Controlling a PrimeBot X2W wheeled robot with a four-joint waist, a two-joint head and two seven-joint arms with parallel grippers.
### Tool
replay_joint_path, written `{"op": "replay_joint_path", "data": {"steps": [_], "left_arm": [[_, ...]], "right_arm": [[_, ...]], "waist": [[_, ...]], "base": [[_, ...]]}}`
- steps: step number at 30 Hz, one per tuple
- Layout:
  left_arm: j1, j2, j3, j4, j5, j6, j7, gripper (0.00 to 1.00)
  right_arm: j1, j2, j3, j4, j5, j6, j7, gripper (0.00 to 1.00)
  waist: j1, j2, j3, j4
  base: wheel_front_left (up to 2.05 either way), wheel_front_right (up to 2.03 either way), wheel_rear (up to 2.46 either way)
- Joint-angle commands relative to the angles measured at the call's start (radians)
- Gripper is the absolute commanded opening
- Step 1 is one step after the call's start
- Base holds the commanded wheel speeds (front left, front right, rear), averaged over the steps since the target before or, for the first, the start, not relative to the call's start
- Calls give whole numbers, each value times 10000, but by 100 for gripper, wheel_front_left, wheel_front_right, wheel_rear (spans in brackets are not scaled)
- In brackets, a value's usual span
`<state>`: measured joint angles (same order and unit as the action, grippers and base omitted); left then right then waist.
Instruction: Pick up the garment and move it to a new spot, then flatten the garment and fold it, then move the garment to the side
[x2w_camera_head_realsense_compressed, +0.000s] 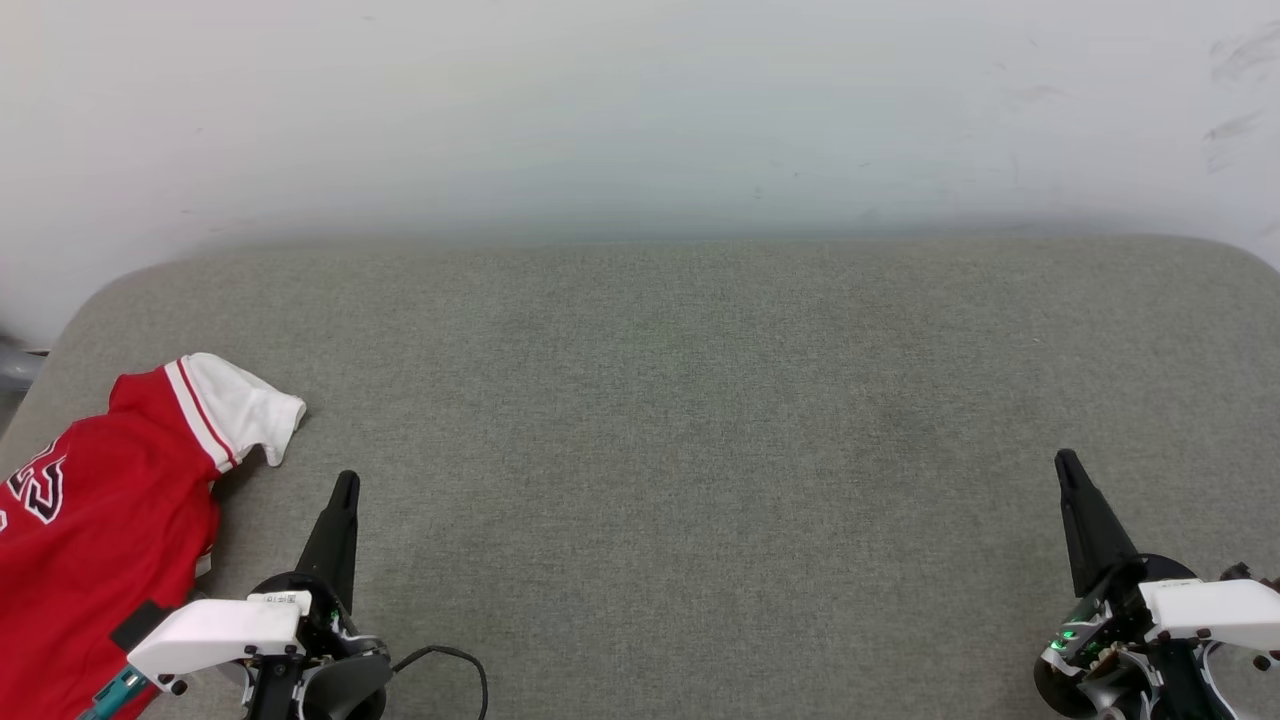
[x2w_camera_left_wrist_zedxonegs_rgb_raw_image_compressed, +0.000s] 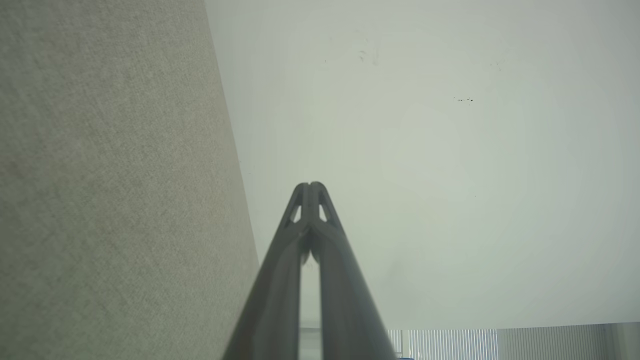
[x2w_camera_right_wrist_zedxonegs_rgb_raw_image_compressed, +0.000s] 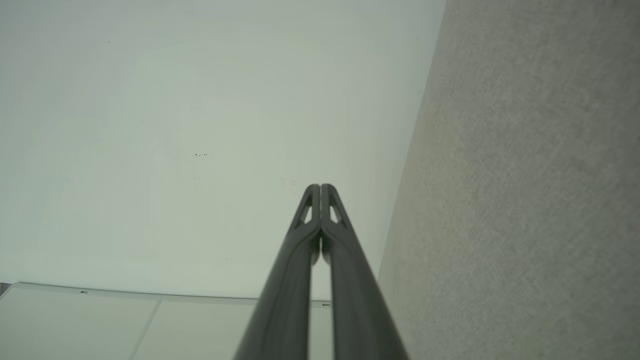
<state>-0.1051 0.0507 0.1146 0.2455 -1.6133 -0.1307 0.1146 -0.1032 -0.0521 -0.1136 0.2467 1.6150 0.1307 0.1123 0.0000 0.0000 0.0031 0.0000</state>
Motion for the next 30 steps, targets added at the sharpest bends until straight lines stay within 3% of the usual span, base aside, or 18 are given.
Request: {"op": "replay_joint_path", "data": {"steps": [1,30], "left_arm": [[-76,-17,11,-1,8,-21,14,0],[-76,-17,16,-1,8,-21,14,0]], "right_arm": [[-120,28,6,11,-43,0,12,0],[-121,28,4,11,-44,0,12,0]], "waist": [[0,0,0,0],[0,0,0,0]], "base": [[0,0,0],[0,0,0]]}}
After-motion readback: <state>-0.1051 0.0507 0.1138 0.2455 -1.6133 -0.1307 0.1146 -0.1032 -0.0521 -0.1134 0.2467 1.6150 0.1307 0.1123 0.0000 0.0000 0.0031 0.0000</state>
